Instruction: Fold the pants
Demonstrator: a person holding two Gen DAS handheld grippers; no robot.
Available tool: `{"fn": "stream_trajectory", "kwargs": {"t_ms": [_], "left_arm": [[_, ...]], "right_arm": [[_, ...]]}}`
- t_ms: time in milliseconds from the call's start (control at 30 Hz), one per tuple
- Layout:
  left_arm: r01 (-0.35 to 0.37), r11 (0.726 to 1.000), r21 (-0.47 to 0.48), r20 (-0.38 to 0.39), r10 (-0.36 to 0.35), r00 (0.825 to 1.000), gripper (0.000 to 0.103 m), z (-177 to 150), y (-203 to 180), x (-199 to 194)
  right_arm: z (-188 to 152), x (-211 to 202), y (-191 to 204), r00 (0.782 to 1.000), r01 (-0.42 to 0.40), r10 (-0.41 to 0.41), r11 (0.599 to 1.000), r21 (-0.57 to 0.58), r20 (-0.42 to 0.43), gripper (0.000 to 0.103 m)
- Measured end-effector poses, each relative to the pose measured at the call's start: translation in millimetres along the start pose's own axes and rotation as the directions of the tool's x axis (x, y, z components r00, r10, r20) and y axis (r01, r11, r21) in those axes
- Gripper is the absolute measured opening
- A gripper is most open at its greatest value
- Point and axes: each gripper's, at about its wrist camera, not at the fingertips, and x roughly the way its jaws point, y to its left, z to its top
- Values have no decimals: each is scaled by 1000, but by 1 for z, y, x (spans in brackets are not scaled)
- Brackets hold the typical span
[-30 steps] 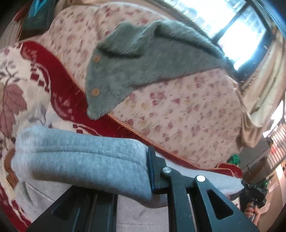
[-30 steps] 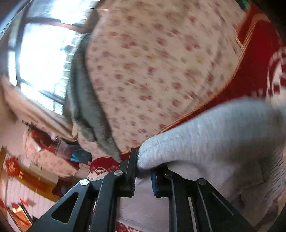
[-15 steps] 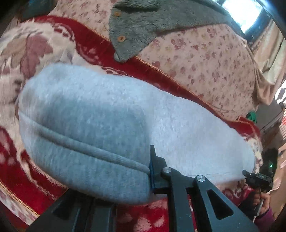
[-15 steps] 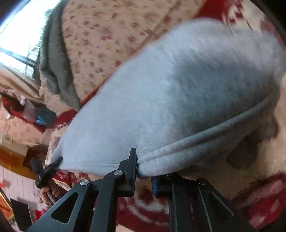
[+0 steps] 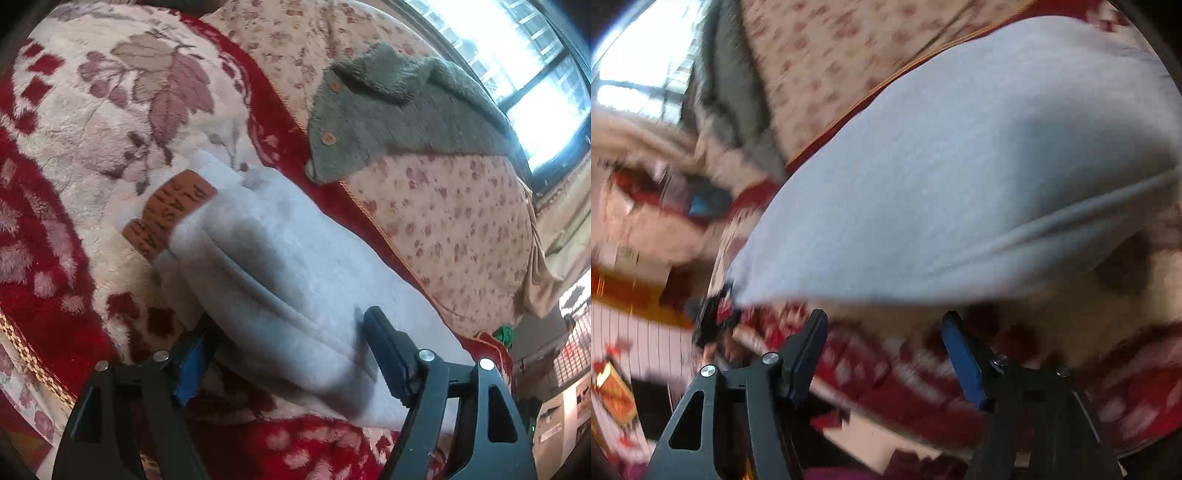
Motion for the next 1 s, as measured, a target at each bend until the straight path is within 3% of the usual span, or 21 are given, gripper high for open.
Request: {"fn": "stream_trajectory", "kwargs": {"t_ms": [167,233,267,367,467,533,667,733,767,800,900,1000], "left_arm": [[-3,1000,-28,19,4,1000,77,11,1,8],[-22,1000,-5,12,22,1000,56,13,-5,13],[-19,999,31,6,19,1000,35,14,-10,14],[-53,988,144,36,48,998,28,11,-30,10],[-149,974,172,29,146,989,28,10,-24,15],[-183,972,148,0,185,983,30,8,-9,22],[-188,974,129,-6,190,982,41,2,-1,20],[-229,966,123,9,230,973,54,1,-5,12],[-268,955,125,29,267,963,69,1,-8,7],[-326,936,129,71,319,945,77,0,-12,-4],[-369,916,157,135,350,927,77,0,-22,-24],[-346,917,200,154,320,935,78,0,-44,-34]], "right_arm": [[2,36,66,995,-71,55,977,-202,-87,70],[4,57,92,993,-72,42,960,-271,-114,70],[4,64,101,992,-72,37,952,-297,-122,70],[4,82,122,991,-35,-18,923,-382,-133,70],[3,81,118,993,-12,-34,918,-395,-110,70],[9,76,105,995,15,-49,935,-355,-88,70],[23,52,68,992,114,-123,958,-263,-19,70],[30,37,46,988,150,-151,967,-208,10,70],[34,31,40,989,147,-146,972,-185,19,70],[36,20,34,990,143,-140,976,-164,31,70],[38,-14,13,985,166,-159,981,-105,75,74],[33,-59,-15,978,167,-163,986,-25,130,75]]}}
